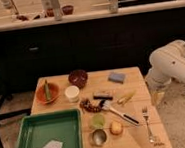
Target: Place fork in tray
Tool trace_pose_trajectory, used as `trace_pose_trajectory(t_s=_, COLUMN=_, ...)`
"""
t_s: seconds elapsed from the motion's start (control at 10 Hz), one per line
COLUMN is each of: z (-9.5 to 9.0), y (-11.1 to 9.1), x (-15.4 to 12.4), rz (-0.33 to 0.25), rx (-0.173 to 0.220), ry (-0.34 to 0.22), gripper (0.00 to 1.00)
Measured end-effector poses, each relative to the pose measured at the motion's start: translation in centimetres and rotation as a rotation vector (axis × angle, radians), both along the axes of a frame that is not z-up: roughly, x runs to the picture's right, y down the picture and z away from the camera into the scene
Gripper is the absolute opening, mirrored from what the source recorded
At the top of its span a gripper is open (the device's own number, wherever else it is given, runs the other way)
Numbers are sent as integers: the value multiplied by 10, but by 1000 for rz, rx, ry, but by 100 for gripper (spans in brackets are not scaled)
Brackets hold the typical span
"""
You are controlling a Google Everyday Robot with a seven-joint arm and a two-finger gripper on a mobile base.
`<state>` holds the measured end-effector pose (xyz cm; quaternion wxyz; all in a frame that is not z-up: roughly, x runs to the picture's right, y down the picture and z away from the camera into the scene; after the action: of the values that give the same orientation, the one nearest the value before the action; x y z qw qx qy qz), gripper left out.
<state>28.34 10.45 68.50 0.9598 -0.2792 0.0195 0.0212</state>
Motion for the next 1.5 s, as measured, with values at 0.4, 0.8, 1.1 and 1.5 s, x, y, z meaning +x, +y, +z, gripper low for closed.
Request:
trace_pose_trajectory(t_s=0.4, z=0, y=0, x=0, rz=0, rx=0, ry=0, gripper=80)
trace_pose_trajectory(t_s=0.8, z=4, y=4, x=2, rz=153, rx=3, ry=38, gripper=80)
trace_pose_trajectory(t_s=1.1, z=14, y=21, x=-3, rz=488, rx=-12, ry=153, gripper=80)
trace_pose_trajectory(t_s=1.5, z=31, y=46, x=-14, rz=641, rx=-54, ry=252, gripper=80)
